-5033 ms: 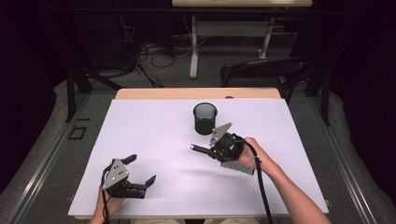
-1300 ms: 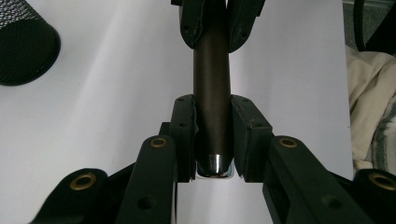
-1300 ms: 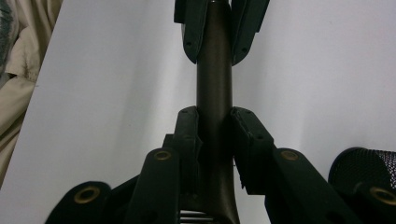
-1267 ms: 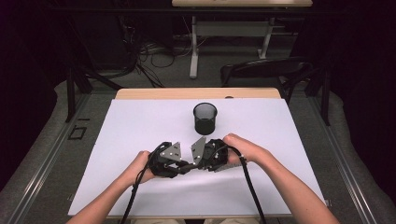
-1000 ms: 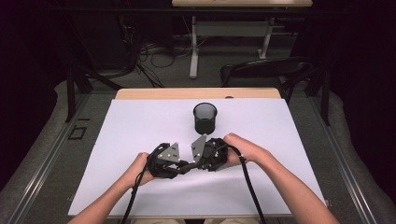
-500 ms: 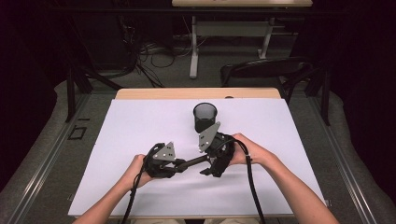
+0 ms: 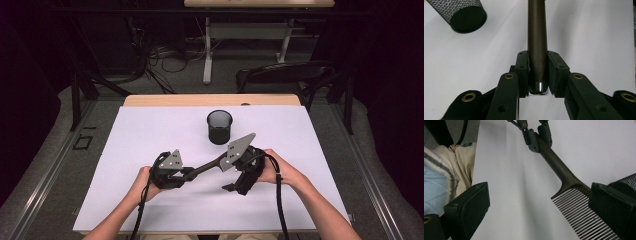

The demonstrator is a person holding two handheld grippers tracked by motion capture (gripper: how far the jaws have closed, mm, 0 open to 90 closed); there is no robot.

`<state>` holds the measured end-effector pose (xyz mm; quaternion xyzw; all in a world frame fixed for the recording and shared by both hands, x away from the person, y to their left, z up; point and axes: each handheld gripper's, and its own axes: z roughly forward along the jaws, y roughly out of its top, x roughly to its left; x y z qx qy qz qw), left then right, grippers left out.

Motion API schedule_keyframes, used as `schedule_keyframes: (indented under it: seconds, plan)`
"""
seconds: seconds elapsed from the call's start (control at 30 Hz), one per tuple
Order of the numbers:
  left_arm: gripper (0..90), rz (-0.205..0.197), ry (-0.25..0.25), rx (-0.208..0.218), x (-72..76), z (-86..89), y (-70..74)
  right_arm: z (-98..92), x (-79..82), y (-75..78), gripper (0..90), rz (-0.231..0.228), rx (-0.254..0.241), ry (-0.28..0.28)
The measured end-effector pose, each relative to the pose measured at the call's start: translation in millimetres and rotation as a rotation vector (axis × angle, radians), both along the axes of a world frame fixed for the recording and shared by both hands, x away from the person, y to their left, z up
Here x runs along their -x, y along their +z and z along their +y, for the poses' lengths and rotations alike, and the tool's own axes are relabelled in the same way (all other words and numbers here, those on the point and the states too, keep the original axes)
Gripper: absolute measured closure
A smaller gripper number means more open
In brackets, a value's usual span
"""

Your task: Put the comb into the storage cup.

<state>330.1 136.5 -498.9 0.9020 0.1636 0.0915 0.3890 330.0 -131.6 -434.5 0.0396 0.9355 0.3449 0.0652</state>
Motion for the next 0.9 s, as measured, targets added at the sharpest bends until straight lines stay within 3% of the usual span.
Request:
schedule_keyframes:
  seconds: [0.37, 0.77, 0.9]
  plan:
    - [72.7, -0.010, 0.042, 0.027, -1.0, 1.5, -5.3, -21.2, 15.3, -14.7, 0.3, 0.028, -0.038, -0.054]
    - [72.7, -0.024, 0.079, 0.054, -1.2, 4.6, -11.7, -37.0, 20.7, -40.7, 0.0, 0.088, -0.114, -0.167]
    - [72.6, -0.027, 0.086, 0.064, -1.0, 4.7, -13.2, -39.0, 21.9, -49.8, 0.0, 0.097, -0.118, -0.205]
